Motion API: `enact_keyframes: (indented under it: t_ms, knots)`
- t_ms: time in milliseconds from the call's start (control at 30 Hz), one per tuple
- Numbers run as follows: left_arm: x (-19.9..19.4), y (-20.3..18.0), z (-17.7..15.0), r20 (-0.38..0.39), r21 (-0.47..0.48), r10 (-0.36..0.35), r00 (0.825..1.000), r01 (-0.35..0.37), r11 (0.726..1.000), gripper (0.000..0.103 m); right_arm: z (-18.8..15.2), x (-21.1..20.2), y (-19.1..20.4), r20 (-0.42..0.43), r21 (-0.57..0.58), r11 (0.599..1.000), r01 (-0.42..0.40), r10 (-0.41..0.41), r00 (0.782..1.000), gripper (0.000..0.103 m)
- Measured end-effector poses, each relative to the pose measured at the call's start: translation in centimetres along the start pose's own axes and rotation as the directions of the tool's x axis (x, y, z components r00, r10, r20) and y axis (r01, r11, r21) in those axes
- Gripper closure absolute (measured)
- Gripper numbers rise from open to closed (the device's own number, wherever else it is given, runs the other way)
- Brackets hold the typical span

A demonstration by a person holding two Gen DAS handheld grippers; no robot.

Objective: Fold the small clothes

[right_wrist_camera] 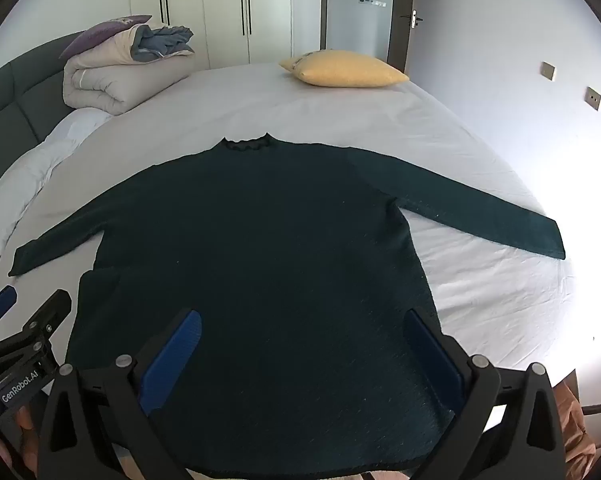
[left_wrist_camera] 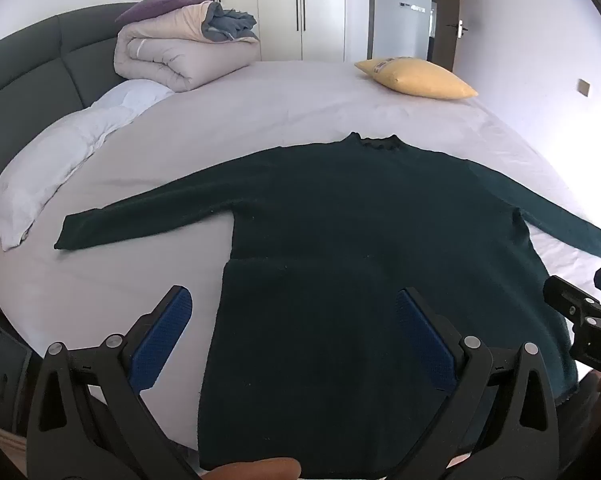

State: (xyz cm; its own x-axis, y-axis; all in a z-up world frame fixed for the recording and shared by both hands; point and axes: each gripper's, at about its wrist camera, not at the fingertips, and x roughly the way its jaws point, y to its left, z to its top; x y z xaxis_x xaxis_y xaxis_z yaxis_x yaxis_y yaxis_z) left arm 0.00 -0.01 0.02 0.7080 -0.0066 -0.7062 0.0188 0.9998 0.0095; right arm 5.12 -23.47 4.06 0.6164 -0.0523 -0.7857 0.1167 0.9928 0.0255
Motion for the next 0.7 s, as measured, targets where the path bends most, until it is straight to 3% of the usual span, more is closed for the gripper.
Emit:
enact_keyframes:
  t_ms: [700]
  knots:
    - [-0.6, -0.3, -0.3, 0.005, -0.007, 0.004, 1.0, -0.004, 1.0, 0.0, -1.0, 0.4, 1.0, -0.017, -0.011, 1.0, -0.002, 0.002, 1.0, 0.0]
